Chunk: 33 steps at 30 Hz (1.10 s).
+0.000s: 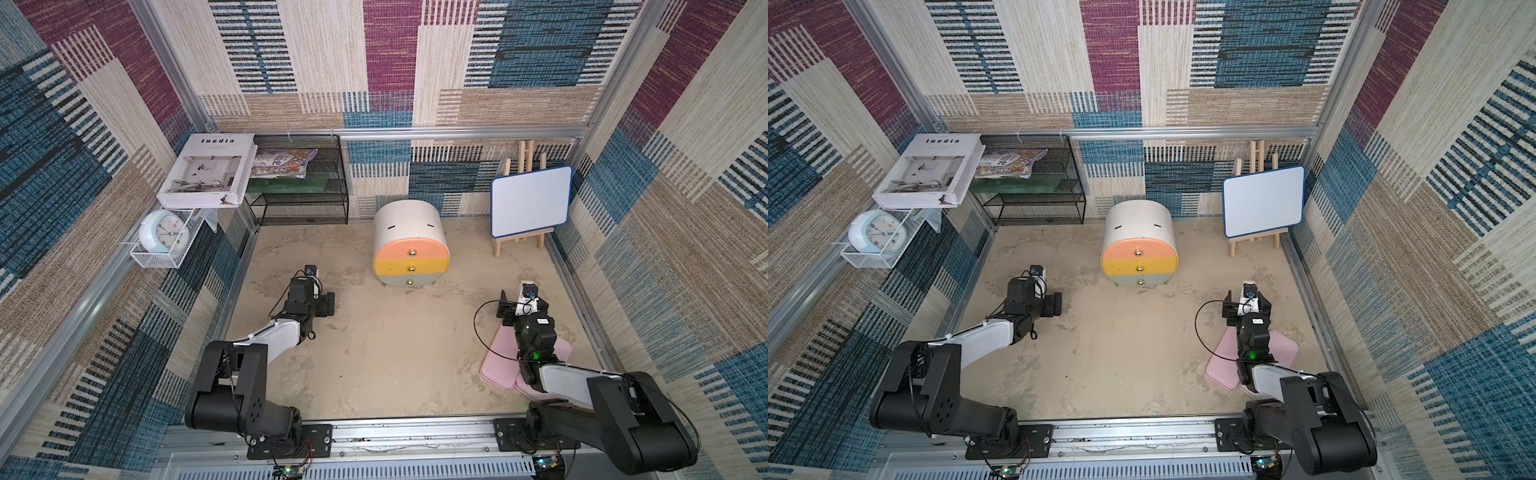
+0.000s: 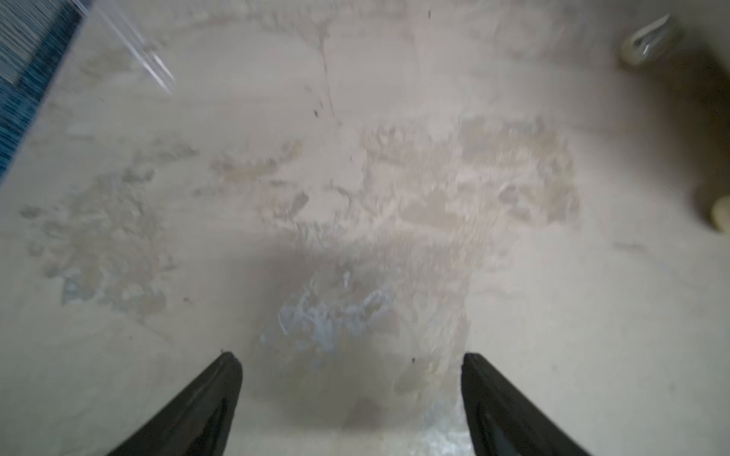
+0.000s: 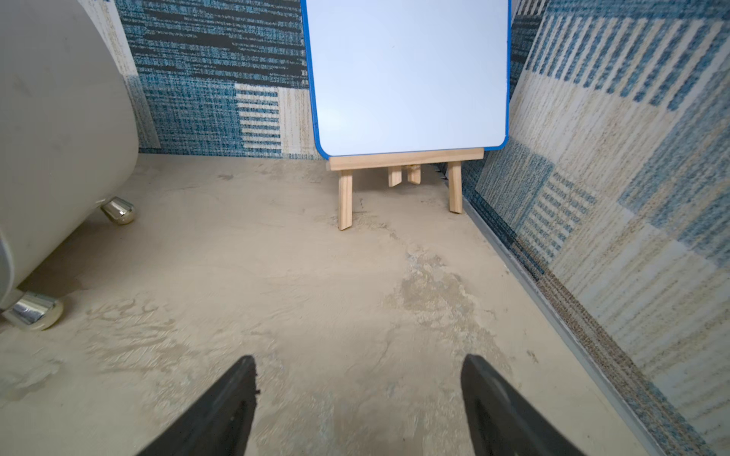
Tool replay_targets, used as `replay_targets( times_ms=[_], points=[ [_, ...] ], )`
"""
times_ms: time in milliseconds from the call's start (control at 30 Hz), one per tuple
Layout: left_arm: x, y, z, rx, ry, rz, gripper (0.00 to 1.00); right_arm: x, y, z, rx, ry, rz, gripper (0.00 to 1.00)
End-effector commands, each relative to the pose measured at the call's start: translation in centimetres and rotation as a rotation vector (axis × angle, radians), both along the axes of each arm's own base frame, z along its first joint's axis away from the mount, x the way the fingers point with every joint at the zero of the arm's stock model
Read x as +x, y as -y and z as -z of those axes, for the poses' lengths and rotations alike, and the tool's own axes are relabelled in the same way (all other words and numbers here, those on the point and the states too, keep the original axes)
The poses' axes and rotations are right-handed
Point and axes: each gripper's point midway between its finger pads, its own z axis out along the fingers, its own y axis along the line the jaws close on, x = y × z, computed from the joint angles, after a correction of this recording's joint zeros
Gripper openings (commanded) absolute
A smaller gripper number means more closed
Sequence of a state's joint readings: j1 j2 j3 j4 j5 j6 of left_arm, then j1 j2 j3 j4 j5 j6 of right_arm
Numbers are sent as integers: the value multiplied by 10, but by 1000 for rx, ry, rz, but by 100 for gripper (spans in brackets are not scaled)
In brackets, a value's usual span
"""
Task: Place the plugs into the drawer by color
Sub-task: Reset both arms
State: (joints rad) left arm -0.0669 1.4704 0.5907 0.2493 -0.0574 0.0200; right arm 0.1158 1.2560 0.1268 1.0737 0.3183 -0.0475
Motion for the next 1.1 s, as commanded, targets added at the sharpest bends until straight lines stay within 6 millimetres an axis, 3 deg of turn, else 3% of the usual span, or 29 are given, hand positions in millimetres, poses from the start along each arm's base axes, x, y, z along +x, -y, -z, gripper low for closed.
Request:
replay_targets(
  times_ms=[0, 133, 300, 400, 667, 833, 1067],
  points=[
    [20, 0, -33, -3, 231, 60, 93, 13, -1, -23, 0, 103, -21, 86],
    [20, -17, -25, -47, 301, -4, 99, 24, 4, -4, 33, 85, -19, 86],
    [21, -20, -22, -67, 286, -9, 100, 43, 10, 9, 88, 4, -38, 88],
    [23, -20, -20, -70, 270, -10, 99, 44, 13, 10, 106, -3, -56, 99],
    [24, -20, -19, -73, 266, -10, 99, 42, 12, 8, 100, 6, -59, 99],
    [25, -20, -19, -73, 263, -10, 99, 54, -3, 16, 77, -53, -151, 99],
    [22, -21, -21, -74, 277, -11, 99, 47, -2, 11, 80, -27, -155, 99]
  ],
)
